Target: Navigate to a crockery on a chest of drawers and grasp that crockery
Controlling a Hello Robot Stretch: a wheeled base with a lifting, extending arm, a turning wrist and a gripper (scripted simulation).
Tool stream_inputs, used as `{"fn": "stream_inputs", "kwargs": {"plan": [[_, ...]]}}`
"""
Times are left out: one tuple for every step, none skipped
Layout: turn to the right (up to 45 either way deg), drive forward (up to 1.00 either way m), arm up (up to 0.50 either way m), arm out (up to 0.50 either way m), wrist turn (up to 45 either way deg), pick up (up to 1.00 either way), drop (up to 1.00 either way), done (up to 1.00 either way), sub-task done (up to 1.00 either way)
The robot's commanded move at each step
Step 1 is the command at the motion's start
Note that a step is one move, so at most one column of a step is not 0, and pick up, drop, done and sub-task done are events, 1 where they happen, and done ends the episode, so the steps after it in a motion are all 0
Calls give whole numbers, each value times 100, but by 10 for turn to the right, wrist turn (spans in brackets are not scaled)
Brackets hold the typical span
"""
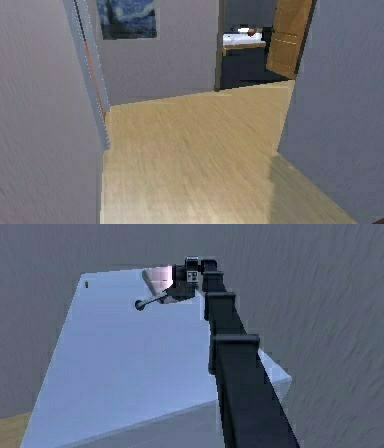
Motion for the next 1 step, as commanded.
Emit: {"fn": "stream_inputs", "kwargs": {"plan": [[0,0,0,0,0,0,0,100,0]]}}
